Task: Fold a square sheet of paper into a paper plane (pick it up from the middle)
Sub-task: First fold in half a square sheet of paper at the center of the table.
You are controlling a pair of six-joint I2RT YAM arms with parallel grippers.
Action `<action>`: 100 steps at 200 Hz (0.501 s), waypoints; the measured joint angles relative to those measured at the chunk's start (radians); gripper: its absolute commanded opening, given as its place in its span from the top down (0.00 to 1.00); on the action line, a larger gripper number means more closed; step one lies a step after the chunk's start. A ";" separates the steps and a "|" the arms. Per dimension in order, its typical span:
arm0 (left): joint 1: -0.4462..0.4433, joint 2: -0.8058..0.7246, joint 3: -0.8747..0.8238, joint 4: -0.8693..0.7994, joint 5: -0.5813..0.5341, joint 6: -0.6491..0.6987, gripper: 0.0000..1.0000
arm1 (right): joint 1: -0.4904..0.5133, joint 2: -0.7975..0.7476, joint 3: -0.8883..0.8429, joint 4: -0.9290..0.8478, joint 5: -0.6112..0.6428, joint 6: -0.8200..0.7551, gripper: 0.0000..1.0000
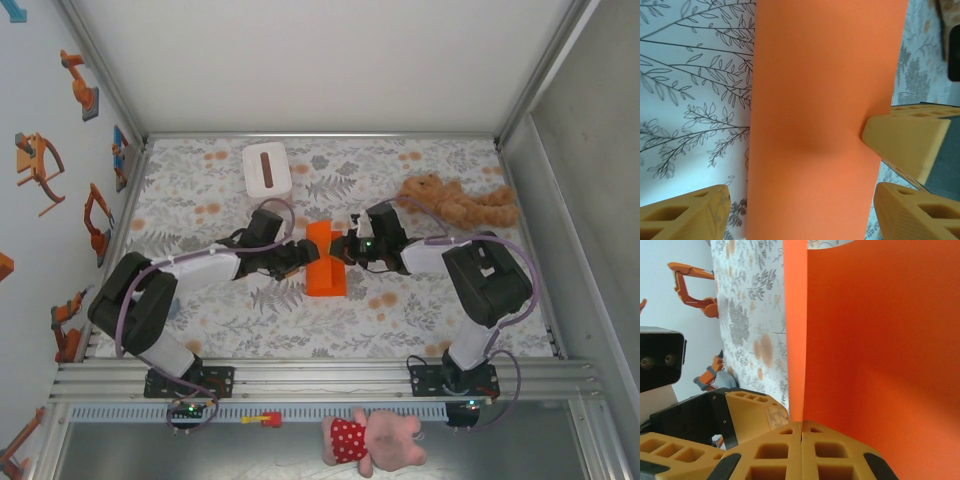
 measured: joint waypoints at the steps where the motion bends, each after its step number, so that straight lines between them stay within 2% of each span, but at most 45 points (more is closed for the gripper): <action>1: 0.000 0.002 0.001 0.000 0.000 0.001 0.28 | 0.000 0.000 0.000 -0.001 0.001 -0.002 1.00; 100: -0.012 0.156 0.097 -0.042 -0.030 -0.012 0.45 | -0.016 0.007 0.022 -0.169 0.065 -0.141 1.00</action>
